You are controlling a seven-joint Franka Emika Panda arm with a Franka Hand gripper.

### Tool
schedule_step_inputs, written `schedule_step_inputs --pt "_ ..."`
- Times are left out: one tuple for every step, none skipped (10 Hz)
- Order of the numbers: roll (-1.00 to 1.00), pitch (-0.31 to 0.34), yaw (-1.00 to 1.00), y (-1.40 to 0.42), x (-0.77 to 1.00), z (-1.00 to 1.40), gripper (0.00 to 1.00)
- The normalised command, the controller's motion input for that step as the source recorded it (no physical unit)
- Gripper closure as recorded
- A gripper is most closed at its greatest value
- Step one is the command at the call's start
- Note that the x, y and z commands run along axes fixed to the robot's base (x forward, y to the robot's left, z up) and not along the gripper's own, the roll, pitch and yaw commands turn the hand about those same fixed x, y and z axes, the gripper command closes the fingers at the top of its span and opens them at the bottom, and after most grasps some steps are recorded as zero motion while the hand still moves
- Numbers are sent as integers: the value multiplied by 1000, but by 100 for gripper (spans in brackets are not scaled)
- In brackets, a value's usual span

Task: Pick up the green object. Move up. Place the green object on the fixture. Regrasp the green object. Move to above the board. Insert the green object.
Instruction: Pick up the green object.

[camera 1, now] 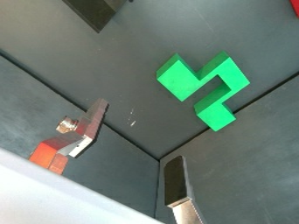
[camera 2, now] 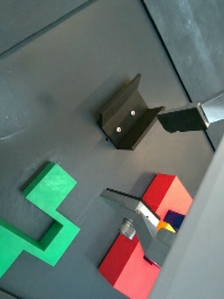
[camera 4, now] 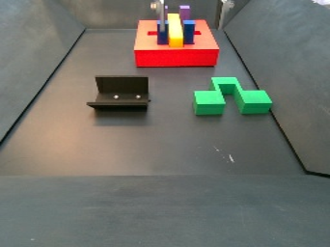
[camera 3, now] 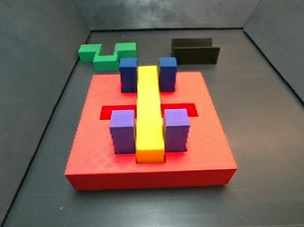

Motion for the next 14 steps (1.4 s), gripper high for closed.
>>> schedule_step_inputs --pt "-61 -14 -11 -49 137 -91 0" --pt "70 -80 23 -777 -69 -309 0" --pt "97 -140 143 -991 -154 -340 0" --pt "100 -154 200 -1000 -306 -380 0" --pt "151 -166 194 -906 -520 -517 0" --pt "121 -187 177 -634 -697 -614 0" --pt "133 -189 57 -369 -517 -574 0" --pt "127 -180 111 -371 -591 -660 0" --pt "173 -176 137 -197 -540 -680 0" --pt "211 -144 134 0 -491 -580 0" --pt "210 -100 123 0 -411 -457 0" --pt "211 -56 149 0 -231 -329 0" --pt "241 0 120 0 -77 -234 0" --pt "250 0 117 -6 -106 -180 0"
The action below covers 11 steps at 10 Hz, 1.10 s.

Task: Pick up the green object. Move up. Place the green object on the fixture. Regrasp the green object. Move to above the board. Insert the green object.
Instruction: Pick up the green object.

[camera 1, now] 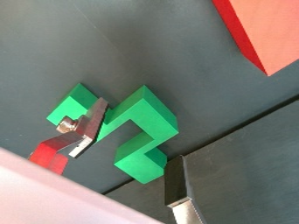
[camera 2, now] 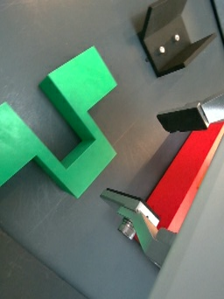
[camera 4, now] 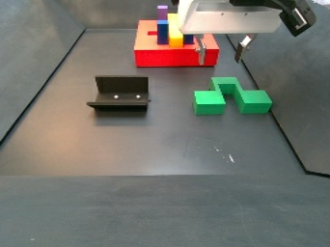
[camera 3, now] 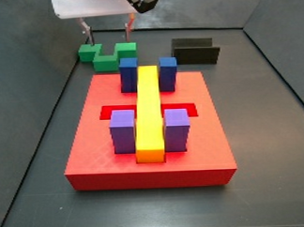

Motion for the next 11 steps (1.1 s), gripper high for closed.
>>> schedule_step_inputs --pt "264 0 0 0 -71 -274 0" --pt "244 0 0 0 -240 -349 0" --pt "199 0 -109 0 -203 -320 0" --pt "170 0 -186 0 -183 -271 0" --pt "181 0 -129 9 -83 -269 0" --pt "191 0 -29 80 0 -289 0" --pt "173 0 0 77 0 -269 0" --pt "169 0 26 86 26 -229 0" --pt "131 0 69 46 71 -163 0" --pt "120 0 66 26 57 -151 0" --pt "120 0 51 34 34 -177 0"
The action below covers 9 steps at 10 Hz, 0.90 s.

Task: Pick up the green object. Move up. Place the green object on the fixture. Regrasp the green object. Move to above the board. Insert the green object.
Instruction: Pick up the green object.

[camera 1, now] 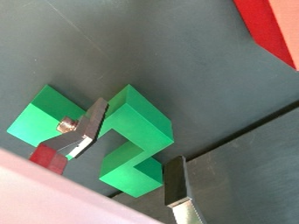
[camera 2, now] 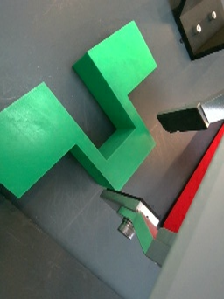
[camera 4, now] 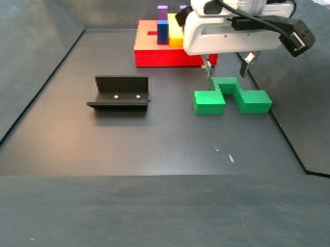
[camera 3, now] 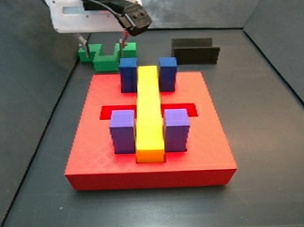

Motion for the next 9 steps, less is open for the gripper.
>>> schedule_step_inputs --pt "129 0 43 43 9 -214 0" --pt "134 0 43 26 0 -263 0" --pt "151 0 37 49 0 -283 0" --pt "164 0 20 66 0 -254 0" --pt "170 0 0 46 0 -251 0" --pt "170 0 0 0 6 -229 0" --pt "133 0 0 -46 63 -120 0" --pt "134 16 0 -26 166 -126 0" --pt "139 13 0 0 109 -160 0"
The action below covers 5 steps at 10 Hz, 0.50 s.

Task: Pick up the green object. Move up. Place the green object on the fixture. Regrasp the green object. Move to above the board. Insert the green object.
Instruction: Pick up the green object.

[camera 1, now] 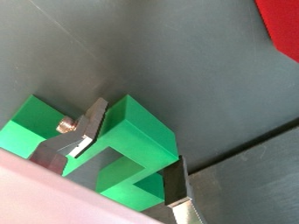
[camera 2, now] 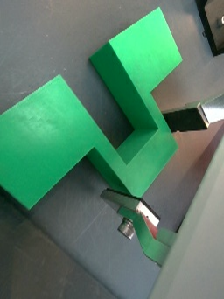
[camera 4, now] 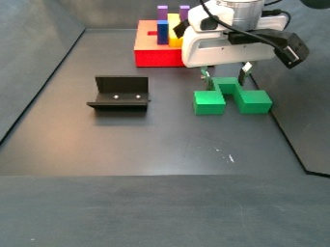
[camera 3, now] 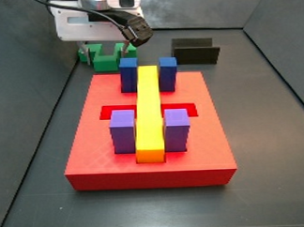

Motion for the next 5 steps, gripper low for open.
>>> schedule_step_inputs --pt "124 3 0 -46 34 -123 0" --pt "141 4 0 -63 0 -114 0" --pt "114 0 0 -54 0 -54 0" --pt "100 0 0 -46 0 -31 0" --pt "60 0 0 0 -11 0 0"
